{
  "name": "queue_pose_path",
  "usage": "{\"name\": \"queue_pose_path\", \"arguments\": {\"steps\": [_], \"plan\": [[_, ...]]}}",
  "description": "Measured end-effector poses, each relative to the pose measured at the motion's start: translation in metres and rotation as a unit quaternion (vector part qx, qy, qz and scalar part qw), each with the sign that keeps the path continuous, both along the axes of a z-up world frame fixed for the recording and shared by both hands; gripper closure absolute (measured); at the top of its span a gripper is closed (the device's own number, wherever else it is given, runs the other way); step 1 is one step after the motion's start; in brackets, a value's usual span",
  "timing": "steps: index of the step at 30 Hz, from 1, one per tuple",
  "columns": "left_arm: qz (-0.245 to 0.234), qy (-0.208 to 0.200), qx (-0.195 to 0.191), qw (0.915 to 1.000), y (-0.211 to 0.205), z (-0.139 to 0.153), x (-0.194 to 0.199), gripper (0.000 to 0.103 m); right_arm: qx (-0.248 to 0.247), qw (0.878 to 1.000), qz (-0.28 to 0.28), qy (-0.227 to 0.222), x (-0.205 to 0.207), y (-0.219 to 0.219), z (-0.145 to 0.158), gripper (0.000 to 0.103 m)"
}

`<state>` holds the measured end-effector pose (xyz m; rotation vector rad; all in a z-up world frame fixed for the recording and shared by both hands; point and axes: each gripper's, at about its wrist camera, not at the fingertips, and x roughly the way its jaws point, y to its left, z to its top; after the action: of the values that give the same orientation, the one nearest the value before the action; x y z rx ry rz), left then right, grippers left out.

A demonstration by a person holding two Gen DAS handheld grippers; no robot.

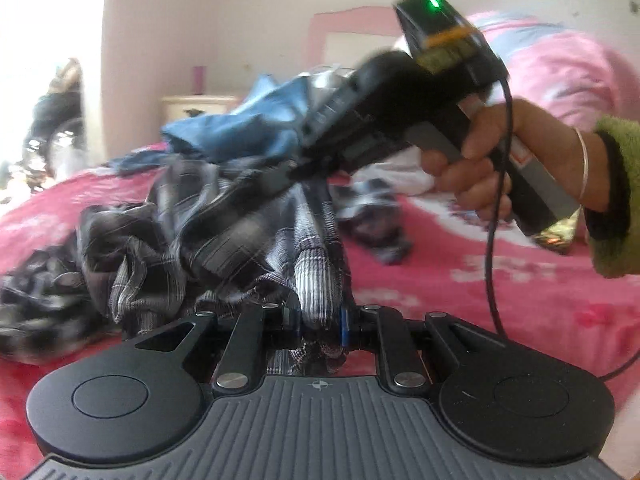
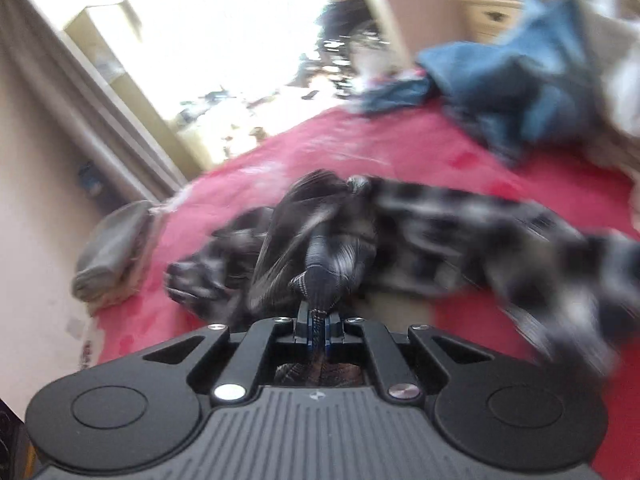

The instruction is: Fold clothes

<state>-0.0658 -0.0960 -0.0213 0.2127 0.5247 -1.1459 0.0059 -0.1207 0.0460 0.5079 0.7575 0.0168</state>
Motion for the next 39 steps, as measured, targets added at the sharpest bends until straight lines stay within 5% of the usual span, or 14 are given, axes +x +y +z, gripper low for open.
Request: {"name": "queue_pose_path", "arguments": {"steps": [5, 10, 14, 20, 25, 29, 36, 38, 39], "plan": [[-0.023, 0.034, 0.006, 0.9991, 0.004, -0.005, -0.004, 0.082, -0.035, 0.994, -0.084, 0.067, -0.044, -0.028, -0.024, 0.097], [0.008, 0.040, 0.019, 0.9990, 0.018, -0.009, 0.006, 0.056, -0.049, 0.975, -0.187, 0.106, -0.073, -0.062, -0.046, 0.096], [0.050, 0.050, 0.040, 0.9967, 0.028, -0.016, 0.020, 0.049, -0.028, 0.966, -0.243, 0.081, -0.087, -0.081, -0.036, 0.090], [0.101, 0.112, 0.047, 0.9874, 0.026, -0.026, 0.051, 0.035, -0.109, 0.956, -0.271, 0.001, -0.103, -0.078, 0.003, 0.087], [0.142, 0.182, 0.043, 0.9722, 0.019, -0.036, 0.081, 0.034, -0.082, 0.980, -0.182, -0.024, -0.099, -0.068, 0.017, 0.062], [0.166, 0.225, 0.043, 0.9592, 0.011, -0.044, 0.101, 0.036, -0.057, 0.995, -0.084, -0.024, -0.087, -0.042, 0.018, 0.061], [0.169, 0.223, 0.052, 0.9587, -0.006, -0.045, 0.097, 0.086, -0.105, 0.994, 0.030, 0.014, -0.060, -0.003, 0.000, 0.062], [0.173, 0.213, 0.044, 0.9607, -0.005, -0.039, 0.092, 0.090, -0.129, 0.989, 0.028, 0.065, -0.053, -0.006, -0.015, 0.073], [0.175, 0.213, 0.037, 0.9605, -0.001, -0.034, 0.092, 0.091, -0.135, 0.986, 0.021, 0.094, -0.051, -0.009, -0.022, 0.088]]}}
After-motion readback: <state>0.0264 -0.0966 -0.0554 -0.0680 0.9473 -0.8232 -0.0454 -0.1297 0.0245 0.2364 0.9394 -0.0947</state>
